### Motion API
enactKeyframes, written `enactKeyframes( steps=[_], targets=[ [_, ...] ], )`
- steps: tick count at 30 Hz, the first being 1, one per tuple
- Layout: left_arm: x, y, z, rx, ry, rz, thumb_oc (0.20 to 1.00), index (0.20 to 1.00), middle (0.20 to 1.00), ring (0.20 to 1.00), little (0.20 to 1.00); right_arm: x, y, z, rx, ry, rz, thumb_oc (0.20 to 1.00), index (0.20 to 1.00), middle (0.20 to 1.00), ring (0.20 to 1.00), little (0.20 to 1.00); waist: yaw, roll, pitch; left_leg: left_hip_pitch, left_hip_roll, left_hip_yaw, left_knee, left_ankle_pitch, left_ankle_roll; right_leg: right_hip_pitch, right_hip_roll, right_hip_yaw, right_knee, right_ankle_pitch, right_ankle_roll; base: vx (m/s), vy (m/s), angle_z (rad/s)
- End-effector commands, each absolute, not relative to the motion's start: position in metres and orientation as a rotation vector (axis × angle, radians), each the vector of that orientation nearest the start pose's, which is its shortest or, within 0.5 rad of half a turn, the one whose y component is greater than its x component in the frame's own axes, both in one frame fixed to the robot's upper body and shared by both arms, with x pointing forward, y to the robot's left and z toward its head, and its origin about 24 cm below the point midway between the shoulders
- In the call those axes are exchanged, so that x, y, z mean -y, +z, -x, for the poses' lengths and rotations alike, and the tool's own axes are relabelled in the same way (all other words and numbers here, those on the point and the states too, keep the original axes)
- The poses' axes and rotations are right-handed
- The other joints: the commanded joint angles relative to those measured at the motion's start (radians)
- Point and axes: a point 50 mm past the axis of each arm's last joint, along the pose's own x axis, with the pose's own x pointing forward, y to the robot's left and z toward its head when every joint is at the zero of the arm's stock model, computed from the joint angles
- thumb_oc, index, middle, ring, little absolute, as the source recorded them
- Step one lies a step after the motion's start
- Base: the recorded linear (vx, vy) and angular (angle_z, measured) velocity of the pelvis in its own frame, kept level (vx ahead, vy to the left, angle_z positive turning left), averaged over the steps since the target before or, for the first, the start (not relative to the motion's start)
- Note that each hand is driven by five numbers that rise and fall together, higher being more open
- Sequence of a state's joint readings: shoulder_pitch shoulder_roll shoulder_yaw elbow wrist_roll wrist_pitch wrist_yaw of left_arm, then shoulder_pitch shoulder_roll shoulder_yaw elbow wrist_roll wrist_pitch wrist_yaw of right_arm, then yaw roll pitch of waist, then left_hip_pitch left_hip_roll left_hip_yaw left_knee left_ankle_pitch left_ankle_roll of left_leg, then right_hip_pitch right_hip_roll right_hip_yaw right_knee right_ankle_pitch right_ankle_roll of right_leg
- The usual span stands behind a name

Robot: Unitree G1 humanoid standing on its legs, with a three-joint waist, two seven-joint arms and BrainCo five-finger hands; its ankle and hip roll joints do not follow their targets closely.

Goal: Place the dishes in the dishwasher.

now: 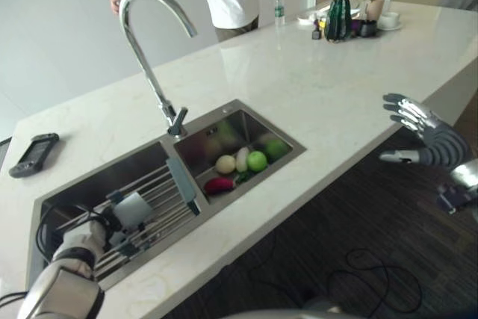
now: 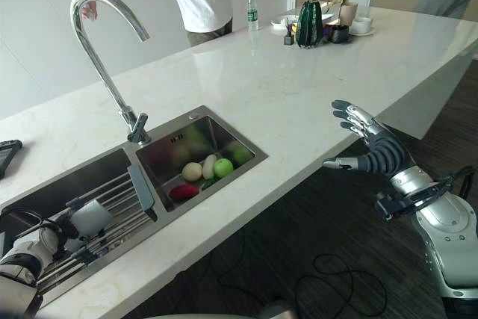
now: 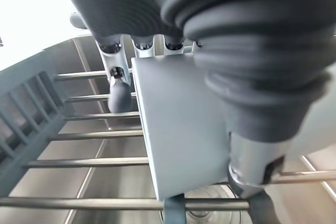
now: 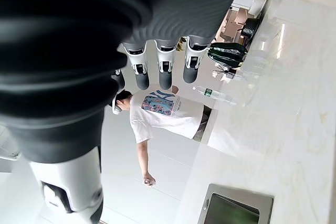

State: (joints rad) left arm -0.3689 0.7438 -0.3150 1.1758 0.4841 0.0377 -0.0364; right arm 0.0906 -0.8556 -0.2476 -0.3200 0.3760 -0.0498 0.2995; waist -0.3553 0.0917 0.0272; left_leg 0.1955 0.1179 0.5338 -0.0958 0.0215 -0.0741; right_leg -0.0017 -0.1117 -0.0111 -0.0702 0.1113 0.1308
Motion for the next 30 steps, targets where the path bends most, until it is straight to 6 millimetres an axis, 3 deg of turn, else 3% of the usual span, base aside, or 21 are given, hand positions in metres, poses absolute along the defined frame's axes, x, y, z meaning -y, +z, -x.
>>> enactKeyframes(
  steps=[1, 8, 13, 25, 30],
  targets=[
    [-0.389, -0.02, -0.222, -0.999, 0.001, -1.271, 0.2, 0.2, 0.2, 0.2, 0.2, 0.261, 0.207, -0.229, 0.409, 0.286, 0.558, 1.0, 1.0, 1.0, 1.0, 1.0, 0.016, -0.047, 0.0, 0.016, 0.017, -0.073, 0.009, -0.046, 0.001, 0.082, 0.013, -0.095, -0.017, -0.07, 0.027, 0.0, 0.0, 0.0],
    [-0.394, -0.007, -0.227, -0.91, 0.037, -1.259, 0.2, 0.2, 0.2, 0.2, 0.2, 0.261, 0.198, -0.226, 0.394, 0.261, 0.544, 1.0, 1.0, 1.0, 1.0, 1.0, 0.033, -0.042, 0.009, 0.012, 0.013, -0.09, 0.009, -0.045, 0.0, 0.086, 0.006, -0.111, -0.017, -0.069, 0.029, 0.01, -0.013, 0.01],
    [-0.401, 0.018, -0.235, -0.766, 0.116, -1.261, 0.2, 0.2, 0.2, 0.2, 0.2, 0.263, 0.19, -0.224, 0.376, 0.225, 0.528, 1.0, 1.0, 1.0, 1.0, 1.0, 0.057, -0.035, 0.017, 0.008, 0.008, -0.115, 0.009, -0.043, -0.001, 0.091, -0.001, -0.126, -0.017, -0.066, 0.031, 0.03, -0.059, 0.09],
    [-0.409, 0.107, -0.244, -0.279, 0.411, -1.215, 0.2, 0.2, 0.2, 0.2, 0.2, 0.266, 0.176, -0.22, 0.36, 0.162, 0.477, 1.0, 1.0, 1.0, 1.0, 1.0, 0.134, -0.022, 0.028, -0.016, -0.002, -0.182, 0.009, -0.032, -0.003, 0.095, -0.015, -0.168, -0.017, -0.061, 0.027, 0.02, -0.073, 0.18],
    [-0.403, 0.136, -0.248, -0.093, 0.469, -0.978, 0.2, 0.2, 0.2, 0.2, 0.2, 0.257, 0.173, -0.221, 0.367, 0.169, 0.46, 1.0, 1.0, 1.0, 1.0, 1.0, 0.164, -0.023, 0.023, -0.031, -0.002, -0.218, 0.009, -0.024, -0.005, 0.098, -0.007, -0.175, -0.017, -0.069, 0.016, 0.02, -0.123, 0.22]
  ],
)
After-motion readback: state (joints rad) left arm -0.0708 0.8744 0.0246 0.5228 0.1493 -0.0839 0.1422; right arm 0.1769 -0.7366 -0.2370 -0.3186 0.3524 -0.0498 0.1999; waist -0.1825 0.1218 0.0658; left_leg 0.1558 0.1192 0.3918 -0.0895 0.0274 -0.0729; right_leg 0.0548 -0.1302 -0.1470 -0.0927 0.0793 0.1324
